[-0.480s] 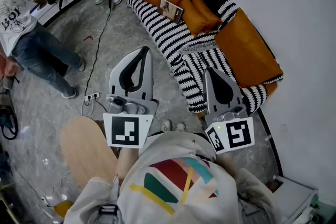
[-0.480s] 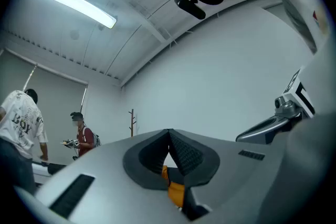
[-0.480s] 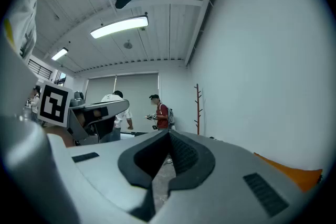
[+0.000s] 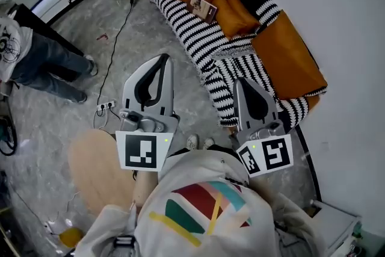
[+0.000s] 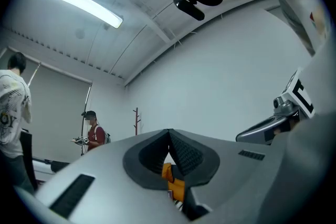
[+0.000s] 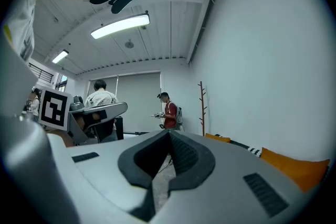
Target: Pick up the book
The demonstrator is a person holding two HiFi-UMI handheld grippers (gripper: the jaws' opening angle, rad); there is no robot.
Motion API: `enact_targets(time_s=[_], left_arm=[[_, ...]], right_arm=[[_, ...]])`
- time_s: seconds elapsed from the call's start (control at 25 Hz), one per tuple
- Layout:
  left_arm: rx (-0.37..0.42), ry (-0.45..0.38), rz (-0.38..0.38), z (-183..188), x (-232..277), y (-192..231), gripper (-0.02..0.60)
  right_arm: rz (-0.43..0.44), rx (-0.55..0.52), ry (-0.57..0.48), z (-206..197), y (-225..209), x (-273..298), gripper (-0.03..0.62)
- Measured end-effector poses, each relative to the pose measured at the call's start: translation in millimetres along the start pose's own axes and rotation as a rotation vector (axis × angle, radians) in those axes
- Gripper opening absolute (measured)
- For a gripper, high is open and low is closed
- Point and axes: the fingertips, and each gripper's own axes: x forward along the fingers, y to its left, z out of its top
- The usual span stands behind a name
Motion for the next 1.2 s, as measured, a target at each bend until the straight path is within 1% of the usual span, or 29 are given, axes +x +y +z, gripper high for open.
enact_targets(time_s=[0.16, 0.28, 0.56, 0.76, 0.84, 1.04, 1.12, 1.2], left_arm=[[-0.013, -0.015, 0.006, -7.8, -8.3, 21.7, 0.006], [-0.049, -0.008, 0.012, -20.0, -2.3, 30.3, 0.006], [-0.067, 0.017, 0.0, -45.5, 37.3, 35.6, 0.006], [-0.048, 0.022, -0.002, -65.4, 91.8, 44.7, 0.006], [-0.024, 0.02, -0.011, -70.2, 122.8, 49.3, 0.006], [0.034, 0.018, -0.027, -73.9, 196.3, 66.0, 0.006], [0.055, 0.026, -0.026, -79.4, 219.1, 71.4, 0.006], [0.057, 0.044, -0.015, -88.3, 236.0, 77.2, 0.006]], right_arm=[[-0.013, -0.009, 0.037, -9.5, 12.0, 6.9, 0.014], [-0.022, -0.007, 0.07, -17.4, 11.8, 10.7, 0.014], [-0.046, 0.018, 0.103, -33.0, -22.1, 44.9, 0.014], [-0.036, 0.042, 0.093, -40.9, -60.9, 96.9, 0.014], [-0.03, 0.044, 0.087, -40.1, -79.4, 123.4, 0.014], [-0.037, 0.007, 0.078, -32.8, -123.3, 180.1, 0.014], [-0.043, 0.018, 0.075, -33.8, -141.0, 196.5, 0.014], [-0.045, 0.034, 0.079, -37.7, -156.2, 209.7, 0.014]])
